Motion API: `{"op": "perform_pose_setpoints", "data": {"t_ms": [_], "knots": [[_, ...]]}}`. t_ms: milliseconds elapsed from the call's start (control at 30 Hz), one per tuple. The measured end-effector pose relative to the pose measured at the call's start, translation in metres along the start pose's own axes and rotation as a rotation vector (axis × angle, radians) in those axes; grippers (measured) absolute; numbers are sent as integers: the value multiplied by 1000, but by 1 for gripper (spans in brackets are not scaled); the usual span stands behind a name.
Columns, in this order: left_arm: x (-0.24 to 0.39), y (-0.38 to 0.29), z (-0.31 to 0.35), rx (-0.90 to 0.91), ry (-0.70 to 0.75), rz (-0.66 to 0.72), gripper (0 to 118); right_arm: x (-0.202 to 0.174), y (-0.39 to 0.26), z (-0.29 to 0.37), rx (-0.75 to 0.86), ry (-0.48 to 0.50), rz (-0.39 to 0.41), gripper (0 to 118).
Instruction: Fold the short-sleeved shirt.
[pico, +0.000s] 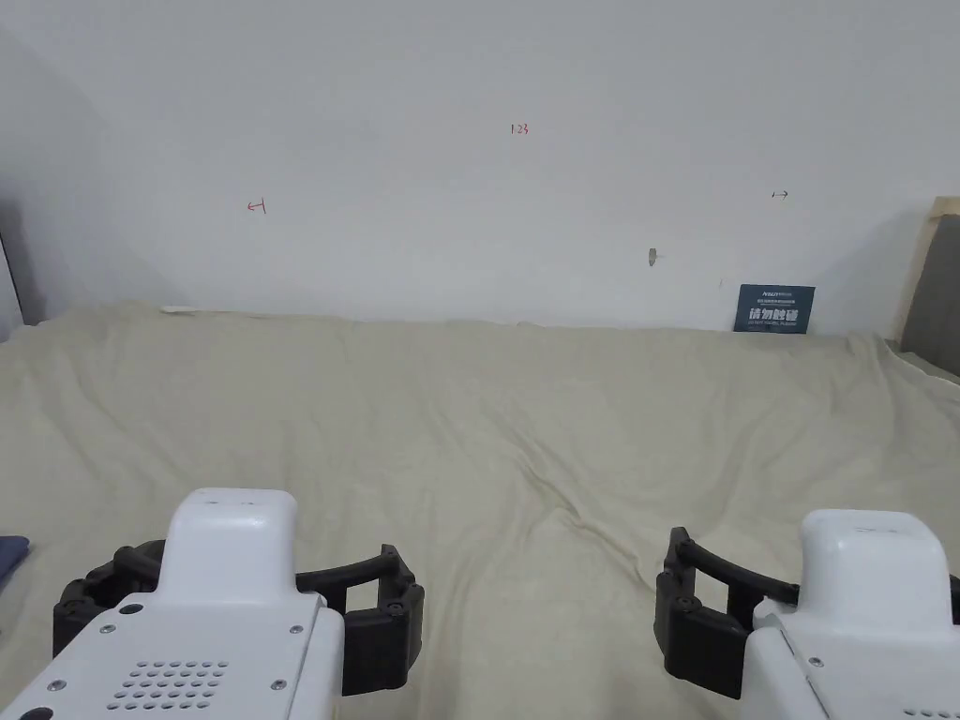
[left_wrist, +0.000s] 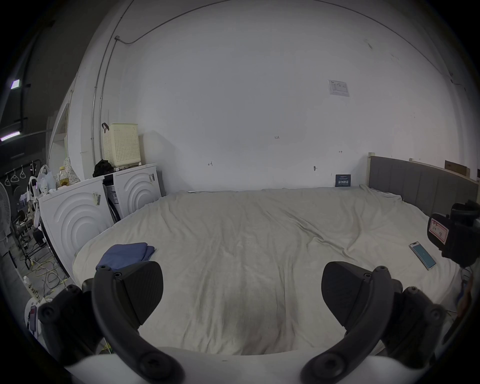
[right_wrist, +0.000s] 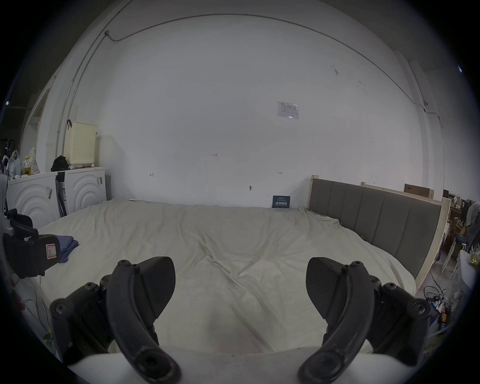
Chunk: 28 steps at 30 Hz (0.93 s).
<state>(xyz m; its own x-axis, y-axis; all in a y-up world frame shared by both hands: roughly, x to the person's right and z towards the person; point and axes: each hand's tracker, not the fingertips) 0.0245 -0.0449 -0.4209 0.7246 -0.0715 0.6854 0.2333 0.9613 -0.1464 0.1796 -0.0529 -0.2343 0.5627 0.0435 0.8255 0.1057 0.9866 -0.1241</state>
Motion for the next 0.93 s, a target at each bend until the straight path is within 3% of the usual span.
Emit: {"op": "perform_pose_setpoints", "data": {"t_ms": [933], "knots": [[2, -3, -2, -13, -2, -15, 118, 1, -1, 0, -8, -1, 10, 104]]}}
